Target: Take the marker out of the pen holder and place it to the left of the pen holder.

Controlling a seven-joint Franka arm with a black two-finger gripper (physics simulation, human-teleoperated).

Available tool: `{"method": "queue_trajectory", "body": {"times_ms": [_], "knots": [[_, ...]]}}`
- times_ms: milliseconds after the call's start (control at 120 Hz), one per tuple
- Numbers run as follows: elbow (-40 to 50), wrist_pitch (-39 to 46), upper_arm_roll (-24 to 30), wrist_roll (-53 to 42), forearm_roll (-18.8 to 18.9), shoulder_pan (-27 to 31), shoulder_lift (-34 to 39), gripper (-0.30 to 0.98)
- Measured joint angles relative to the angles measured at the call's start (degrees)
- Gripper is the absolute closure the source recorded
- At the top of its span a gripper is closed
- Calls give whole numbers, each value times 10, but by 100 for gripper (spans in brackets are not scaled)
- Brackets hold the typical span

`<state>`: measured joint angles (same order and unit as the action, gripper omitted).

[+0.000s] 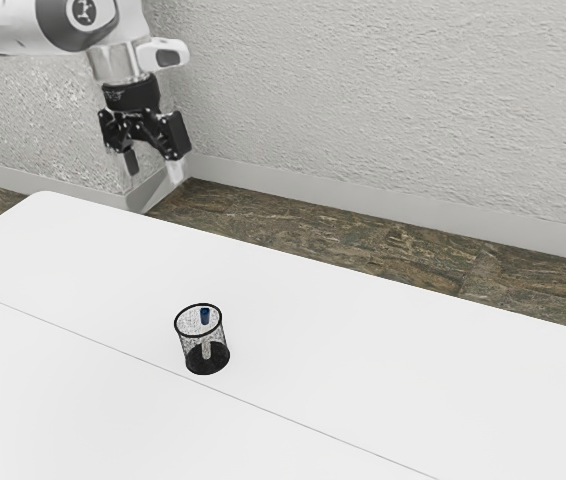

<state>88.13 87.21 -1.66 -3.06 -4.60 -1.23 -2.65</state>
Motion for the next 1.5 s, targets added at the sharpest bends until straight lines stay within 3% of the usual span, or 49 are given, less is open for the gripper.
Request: {"method": "queue_trajectory", "body": {"times_ms": [108, 275, 417, 700, 1000, 1500], "knots": [[-11, -2, -4, -3, 0, -10, -25, 0], [-187, -39, -7, 1, -1, -11, -264, 0], [-215, -68, -7, 26, -12, -3, -339, 0], [-141, -106, 2, 85, -35, 1, -351, 3], [-118, -127, 9, 134, -40, 1, -351, 16], [-114, -186, -7, 180, -37, 12, -351, 50]]}}
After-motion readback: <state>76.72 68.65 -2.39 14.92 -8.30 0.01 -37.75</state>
